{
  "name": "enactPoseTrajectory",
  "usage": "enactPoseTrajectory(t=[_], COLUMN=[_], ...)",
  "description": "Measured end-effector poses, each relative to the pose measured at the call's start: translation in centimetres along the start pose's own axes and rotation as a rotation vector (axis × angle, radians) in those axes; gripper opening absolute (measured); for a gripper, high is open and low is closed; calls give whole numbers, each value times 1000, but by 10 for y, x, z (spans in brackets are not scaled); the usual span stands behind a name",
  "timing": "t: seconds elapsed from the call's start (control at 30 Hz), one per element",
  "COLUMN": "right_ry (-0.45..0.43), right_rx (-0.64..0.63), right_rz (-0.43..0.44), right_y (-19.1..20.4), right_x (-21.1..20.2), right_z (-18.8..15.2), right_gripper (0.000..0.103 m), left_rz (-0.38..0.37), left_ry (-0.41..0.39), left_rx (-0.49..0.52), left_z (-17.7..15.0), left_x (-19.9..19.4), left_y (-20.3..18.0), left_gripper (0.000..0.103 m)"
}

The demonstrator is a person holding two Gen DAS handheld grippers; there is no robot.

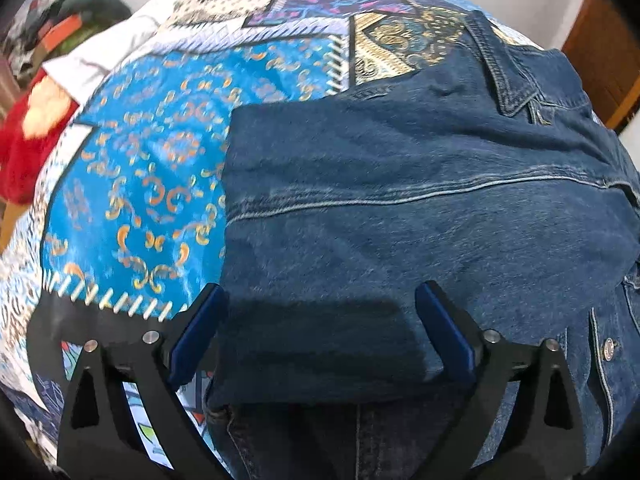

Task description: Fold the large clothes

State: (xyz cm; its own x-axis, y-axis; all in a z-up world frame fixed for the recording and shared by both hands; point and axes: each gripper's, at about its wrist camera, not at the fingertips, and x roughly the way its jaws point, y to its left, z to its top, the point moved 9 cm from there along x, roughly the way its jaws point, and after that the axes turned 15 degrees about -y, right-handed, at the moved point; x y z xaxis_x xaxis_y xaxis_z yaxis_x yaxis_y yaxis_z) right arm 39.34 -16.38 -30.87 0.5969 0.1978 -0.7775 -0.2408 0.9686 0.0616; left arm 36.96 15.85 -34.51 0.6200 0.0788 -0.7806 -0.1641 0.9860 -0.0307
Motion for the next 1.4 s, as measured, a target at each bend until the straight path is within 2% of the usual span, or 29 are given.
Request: enactPoseTrajectory(t=[0.13,0.27,0.43,0.53,0.63,0.73,0.87,0.93,1.0,1.07,1.2,1.3,1.4], right_ry=[-34,-144,-228,-241,-235,-206,-145,-105,-85,-84,-113,-98,-92], right_rx=[61,86,178,262,404,551,728,838,936,1003,1003,1002,960], right_rz=[15,-31,-132,-174,-179,-154,-112,-71,-14,8,-12,-54,-101], right_y=[-14,-47,-112,-152,-194,-225,-252,-264,-268,-275,-283,-290,-292], right_x=[-36,-84,-133,-149,-158,-154,-135,-119,-104,-93,-79,-62,-50], right_z=[-3,-1,-11,-25,-50,-79,-118,-139,-153,-161,-154,-153,-144], right_gripper=[101,101,101,101,101,101,101,101,101,101,99,87,71], left_rz=[44,72,11,-39,-89,-153,-240,-260,-284,-300,-309,-323,-328], left_ry=[2,-8,-84,-128,-151,-153,-118,-98,-70,-41,-7,8,-2], left_rx=[16,97,110,112,124,148,178,197,212,229,261,261,262], left_z=[-3,6,39,63,81,90,90,85,79,70,59,56,57], left_x=[-10,-27,-58,-71,-80,-84,-75,-67,-55,-44,-28,-23,-25], left_y=[2,-8,-41,-73,-105,-146,-199,-219,-239,-258,-282,-294,-298], left_gripper=[97,97,97,97,97,97,97,97,97,97,97,97,97])
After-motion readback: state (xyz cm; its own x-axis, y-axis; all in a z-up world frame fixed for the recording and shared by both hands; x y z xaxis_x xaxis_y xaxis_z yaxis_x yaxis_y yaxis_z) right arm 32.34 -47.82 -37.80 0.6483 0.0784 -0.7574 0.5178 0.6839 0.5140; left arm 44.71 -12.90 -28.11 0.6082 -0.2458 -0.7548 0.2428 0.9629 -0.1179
